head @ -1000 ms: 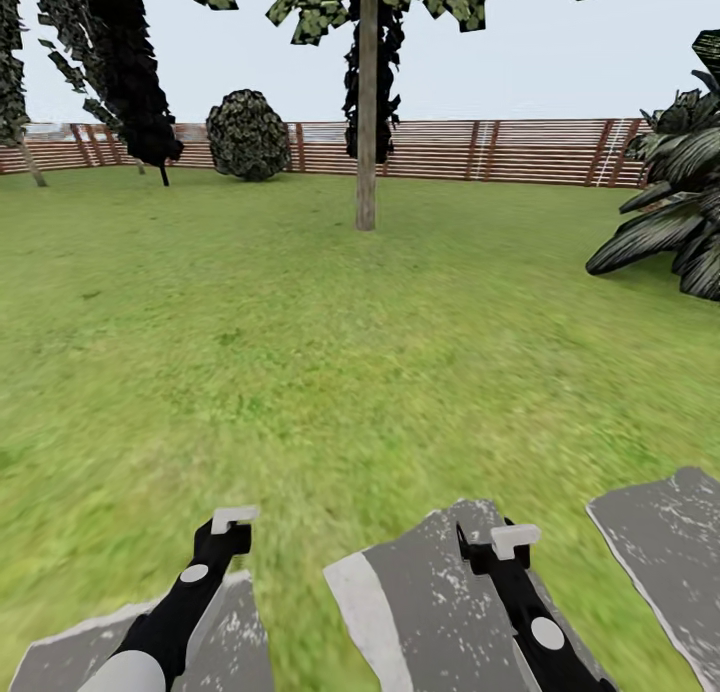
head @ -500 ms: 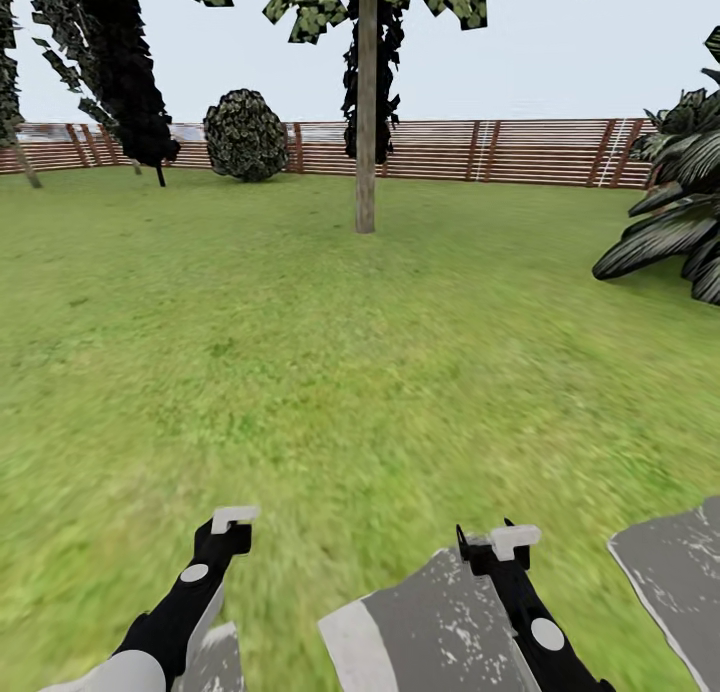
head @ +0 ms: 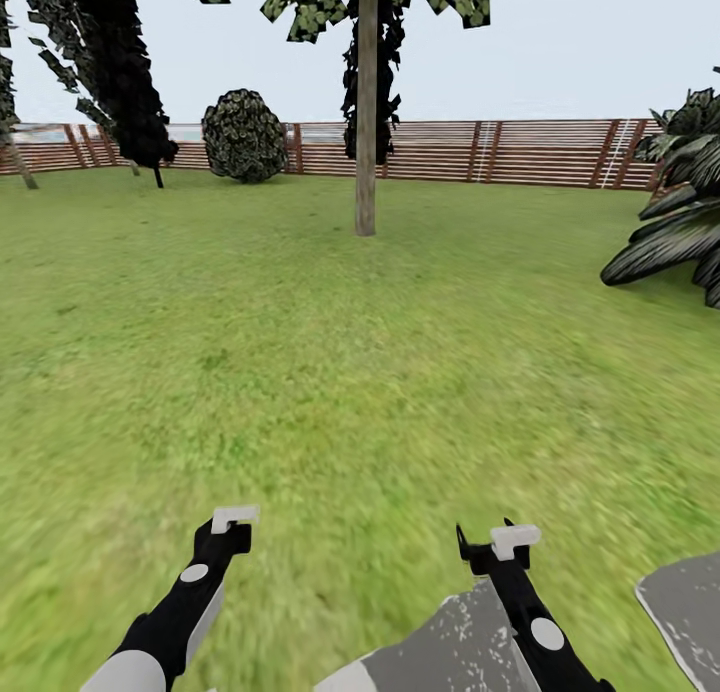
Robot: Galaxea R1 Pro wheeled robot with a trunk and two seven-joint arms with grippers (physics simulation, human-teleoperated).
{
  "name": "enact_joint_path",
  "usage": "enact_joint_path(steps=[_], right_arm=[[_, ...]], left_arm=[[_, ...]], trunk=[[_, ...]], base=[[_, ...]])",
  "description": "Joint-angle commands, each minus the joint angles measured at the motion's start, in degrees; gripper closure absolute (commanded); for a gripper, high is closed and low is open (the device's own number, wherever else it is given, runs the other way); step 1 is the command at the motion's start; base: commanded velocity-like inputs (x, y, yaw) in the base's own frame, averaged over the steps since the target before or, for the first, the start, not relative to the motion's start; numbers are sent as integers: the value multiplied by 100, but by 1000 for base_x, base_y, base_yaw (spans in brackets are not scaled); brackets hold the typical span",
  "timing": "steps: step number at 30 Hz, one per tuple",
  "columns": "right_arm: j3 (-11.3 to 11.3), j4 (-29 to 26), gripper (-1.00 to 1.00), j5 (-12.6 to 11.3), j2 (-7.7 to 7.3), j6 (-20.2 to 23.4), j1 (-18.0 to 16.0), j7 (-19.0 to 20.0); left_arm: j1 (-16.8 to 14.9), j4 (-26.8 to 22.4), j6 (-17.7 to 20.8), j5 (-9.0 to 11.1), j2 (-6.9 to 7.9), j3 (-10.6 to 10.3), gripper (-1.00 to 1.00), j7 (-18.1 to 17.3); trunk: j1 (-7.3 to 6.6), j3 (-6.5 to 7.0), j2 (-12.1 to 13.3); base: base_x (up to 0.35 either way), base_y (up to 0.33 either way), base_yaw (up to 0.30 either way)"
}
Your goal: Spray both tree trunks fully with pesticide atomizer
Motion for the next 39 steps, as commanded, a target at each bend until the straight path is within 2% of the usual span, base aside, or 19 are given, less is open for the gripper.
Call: enact_joint_path(steps=[1, 28, 39], right_arm=[[-13, 4, -100, 56, 1, -15, -3, -2], [-13, -5, -100, 40, 7, -15, -3, -4], [-13, 23, -100, 40, 3, -15, -3, -2]], left_arm=[[-3, 4, -18, -41, -2, 10, 100, 13], [-6, -5, -18, -39, -2, 1, 100, 4], [-6, -5, -18, -39, -2, 1, 100, 4]], trunk=[[2, -5, -2], [2, -5, -2], [2, -5, -2]], base=[[339, 0, 0], [339, 0, 0], [334, 98, 0]])
